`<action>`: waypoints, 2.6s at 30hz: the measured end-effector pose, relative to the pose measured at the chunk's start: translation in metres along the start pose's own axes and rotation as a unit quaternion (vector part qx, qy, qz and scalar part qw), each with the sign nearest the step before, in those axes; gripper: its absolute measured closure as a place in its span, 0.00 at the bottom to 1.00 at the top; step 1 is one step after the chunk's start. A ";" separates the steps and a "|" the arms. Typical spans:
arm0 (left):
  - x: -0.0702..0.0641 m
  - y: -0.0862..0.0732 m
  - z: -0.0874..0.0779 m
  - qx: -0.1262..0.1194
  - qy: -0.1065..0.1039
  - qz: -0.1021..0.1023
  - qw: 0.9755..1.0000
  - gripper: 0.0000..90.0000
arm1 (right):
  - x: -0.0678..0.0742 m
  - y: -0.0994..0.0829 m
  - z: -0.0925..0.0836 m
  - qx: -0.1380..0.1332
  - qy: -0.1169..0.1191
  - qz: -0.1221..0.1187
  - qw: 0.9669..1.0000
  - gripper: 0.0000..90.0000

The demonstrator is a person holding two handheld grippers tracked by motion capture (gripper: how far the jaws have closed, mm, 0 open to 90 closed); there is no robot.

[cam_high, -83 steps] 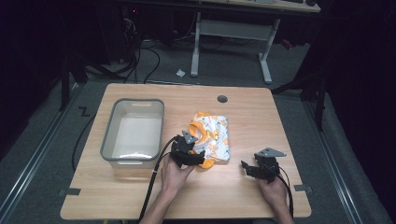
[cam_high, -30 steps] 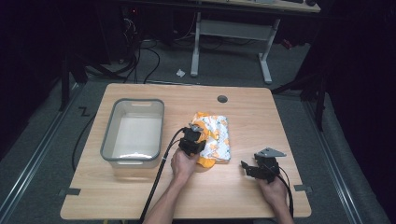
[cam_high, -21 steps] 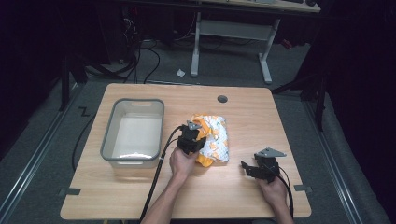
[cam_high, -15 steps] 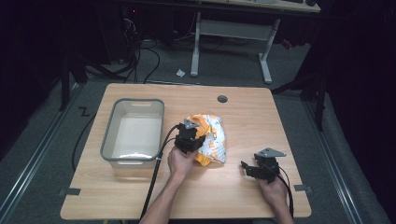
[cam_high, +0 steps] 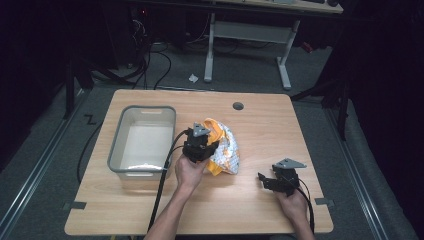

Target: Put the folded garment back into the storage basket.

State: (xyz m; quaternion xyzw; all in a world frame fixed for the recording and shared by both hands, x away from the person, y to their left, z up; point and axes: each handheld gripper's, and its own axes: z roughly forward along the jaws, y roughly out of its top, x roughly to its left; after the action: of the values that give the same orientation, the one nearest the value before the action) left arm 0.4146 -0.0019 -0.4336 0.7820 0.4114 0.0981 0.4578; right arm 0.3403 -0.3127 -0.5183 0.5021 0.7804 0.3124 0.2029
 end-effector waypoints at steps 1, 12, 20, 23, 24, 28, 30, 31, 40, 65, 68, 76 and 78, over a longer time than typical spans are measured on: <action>0.000 0.000 0.000 0.000 0.000 0.000 1.000 0.86 | 0.000 0.000 0.000 0.000 0.000 0.000 1.000 0.34; 0.005 0.010 -0.023 -0.022 -0.017 -0.005 1.000 0.86 | 0.000 0.000 0.000 0.000 0.000 0.000 1.000 0.34; 0.011 0.018 -0.036 -0.024 -0.016 0.002 1.000 0.86 | 0.000 0.000 0.000 0.000 0.000 0.000 1.000 0.34; 0.014 0.019 -0.041 -0.032 -0.022 -0.004 0.999 0.86 | 0.000 0.000 0.000 0.000 0.001 0.000 1.000 0.34; 0.016 0.020 -0.043 -0.033 -0.022 -0.006 0.999 0.86 | 0.000 0.000 0.000 0.000 0.001 0.000 1.000 0.34; 0.020 0.020 -0.049 -0.036 -0.019 -0.006 0.999 0.86 | 0.000 0.000 0.000 0.000 0.001 0.000 1.000 0.34; 0.021 0.020 -0.051 -0.037 -0.019 -0.007 0.999 0.86 | 0.000 0.000 0.000 0.000 0.001 0.000 1.000 0.34; 0.023 0.020 -0.053 -0.036 -0.018 -0.008 0.999 0.86 | 0.000 0.000 0.000 0.000 0.001 0.000 1.000 0.34; 0.028 0.028 -0.067 -0.044 -0.020 -0.004 0.999 0.86 | 0.000 0.000 0.000 0.000 0.001 0.000 1.000 0.34; 0.054 0.032 -0.102 -0.059 -0.007 -0.012 0.998 0.86 | 0.000 0.000 0.000 0.000 0.000 0.000 1.000 0.34; 0.058 0.032 -0.107 -0.064 -0.006 -0.017 0.998 0.86 | 0.000 0.000 0.000 0.000 0.001 0.000 1.000 0.34; 0.072 0.030 -0.120 -0.070 0.000 -0.023 0.997 0.86 | 0.000 0.000 0.000 0.000 0.000 0.000 1.000 0.34; 0.076 0.028 -0.123 -0.072 0.001 -0.027 0.997 0.86 | 0.000 0.000 0.000 0.000 0.000 0.000 1.000 0.34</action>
State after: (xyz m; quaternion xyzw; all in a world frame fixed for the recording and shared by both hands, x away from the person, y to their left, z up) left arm 0.4137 0.1251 -0.3586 0.7353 0.4250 0.1159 0.5150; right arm 0.3403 -0.3127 -0.5183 0.5019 0.7806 0.3126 0.2027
